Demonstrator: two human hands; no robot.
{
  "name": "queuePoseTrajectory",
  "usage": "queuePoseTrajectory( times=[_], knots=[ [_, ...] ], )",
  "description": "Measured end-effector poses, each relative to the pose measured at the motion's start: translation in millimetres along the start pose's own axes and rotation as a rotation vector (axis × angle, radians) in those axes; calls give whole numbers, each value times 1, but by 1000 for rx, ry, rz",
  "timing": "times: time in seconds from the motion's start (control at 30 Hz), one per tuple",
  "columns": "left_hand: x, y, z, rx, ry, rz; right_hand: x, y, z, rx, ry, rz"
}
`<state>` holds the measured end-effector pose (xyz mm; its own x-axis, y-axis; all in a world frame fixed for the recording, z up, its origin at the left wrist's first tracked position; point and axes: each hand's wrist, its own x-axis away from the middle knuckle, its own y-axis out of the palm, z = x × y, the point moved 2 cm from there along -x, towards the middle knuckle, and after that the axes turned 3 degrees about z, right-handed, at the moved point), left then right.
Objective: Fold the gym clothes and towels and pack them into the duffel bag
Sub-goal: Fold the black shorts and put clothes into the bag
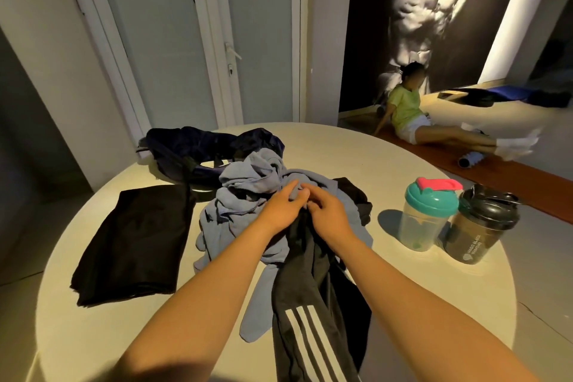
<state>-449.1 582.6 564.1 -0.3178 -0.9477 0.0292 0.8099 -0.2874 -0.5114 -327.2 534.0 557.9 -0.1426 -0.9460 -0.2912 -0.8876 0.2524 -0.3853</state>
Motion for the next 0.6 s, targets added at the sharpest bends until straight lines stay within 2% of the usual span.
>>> queuePoseTrajectory(
  times=[0.03, 0.1, 0.13, 0.2, 0.3, 0.37, 0.4, 0.47, 0.53, 0.6],
  knots=[
    [1, 0, -2, 9, -5, 32, 2, 0, 3, 36, 1, -1],
    [2, 0, -7, 14, -2, 111, 7, 0, 13, 313, 29, 37],
    [4, 0, -8, 44, -5, 164, 11, 0, 19, 479, 93, 42],
    [10, -2, -7, 141, -17, 299, 20, 1, 28, 649, 264, -12],
    [9, -24, -13, 314, -41, 627, 31, -3, 45, 669, 308, -33],
    [4, -47, -19, 476, -43, 747, 35, -9, 54, 516, 241, 3],
    [-1, -56, -21, 439, -34, 706, 36, -11, 58, 440, 212, 9],
    [-5, -57, -21, 95, -32, 441, 41, -11, 58, 367, 156, 31],
    [4, -43, -21, -160, -65, 204, 44, -9, 52, 255, 112, 136],
    [10, -29, -28, -258, -107, 91, 53, -12, 34, 70, 53, 276]
  ],
)
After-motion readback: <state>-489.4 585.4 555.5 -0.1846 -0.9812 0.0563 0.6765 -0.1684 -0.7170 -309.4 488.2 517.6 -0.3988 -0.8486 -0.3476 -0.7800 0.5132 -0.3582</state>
